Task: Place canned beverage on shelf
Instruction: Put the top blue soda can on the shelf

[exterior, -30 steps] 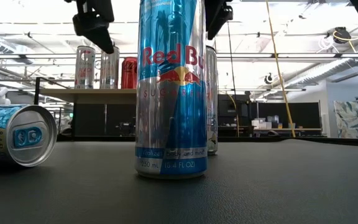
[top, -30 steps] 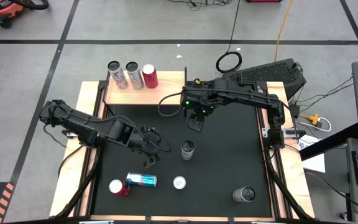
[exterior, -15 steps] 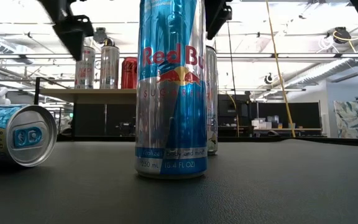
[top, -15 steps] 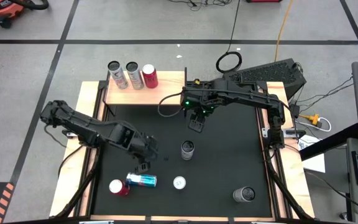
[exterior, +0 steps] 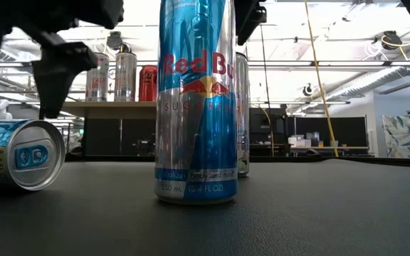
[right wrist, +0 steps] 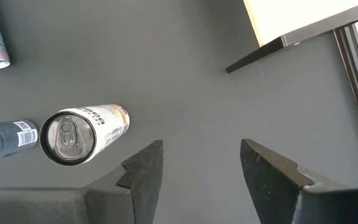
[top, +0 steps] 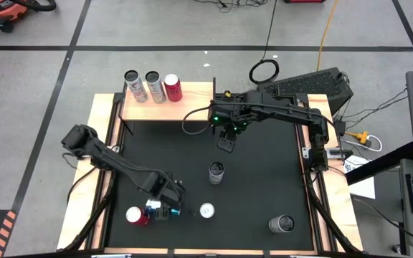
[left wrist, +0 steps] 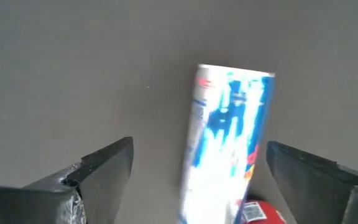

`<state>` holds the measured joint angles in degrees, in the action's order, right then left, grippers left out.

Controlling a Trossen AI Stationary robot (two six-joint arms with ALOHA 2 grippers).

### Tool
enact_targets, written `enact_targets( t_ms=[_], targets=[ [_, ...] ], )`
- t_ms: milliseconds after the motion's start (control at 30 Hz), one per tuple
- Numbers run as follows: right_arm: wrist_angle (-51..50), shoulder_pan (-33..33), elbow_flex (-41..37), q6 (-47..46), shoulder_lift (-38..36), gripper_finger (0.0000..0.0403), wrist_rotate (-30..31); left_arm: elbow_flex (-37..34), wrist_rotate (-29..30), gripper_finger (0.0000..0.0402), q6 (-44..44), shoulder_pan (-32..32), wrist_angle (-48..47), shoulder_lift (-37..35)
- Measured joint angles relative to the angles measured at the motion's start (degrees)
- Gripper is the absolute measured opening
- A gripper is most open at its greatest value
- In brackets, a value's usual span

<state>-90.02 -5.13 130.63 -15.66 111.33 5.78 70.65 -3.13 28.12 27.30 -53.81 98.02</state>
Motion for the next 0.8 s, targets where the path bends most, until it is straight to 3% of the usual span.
enact_targets(
  t_ms=[667,800],
  targets=[
    [0.0,0.0,0.0,0.26,0.0,0.0194,-0.02,-0.02,-3.76,0.0366,0.16,1.81,1.34,12.11],
    [0.0,0.0,0.0,0.28,0.0,0.0194,-0.02,0.18,-3.84,0.0342,-1.54,1.95,0.99,13.19]
  ],
)
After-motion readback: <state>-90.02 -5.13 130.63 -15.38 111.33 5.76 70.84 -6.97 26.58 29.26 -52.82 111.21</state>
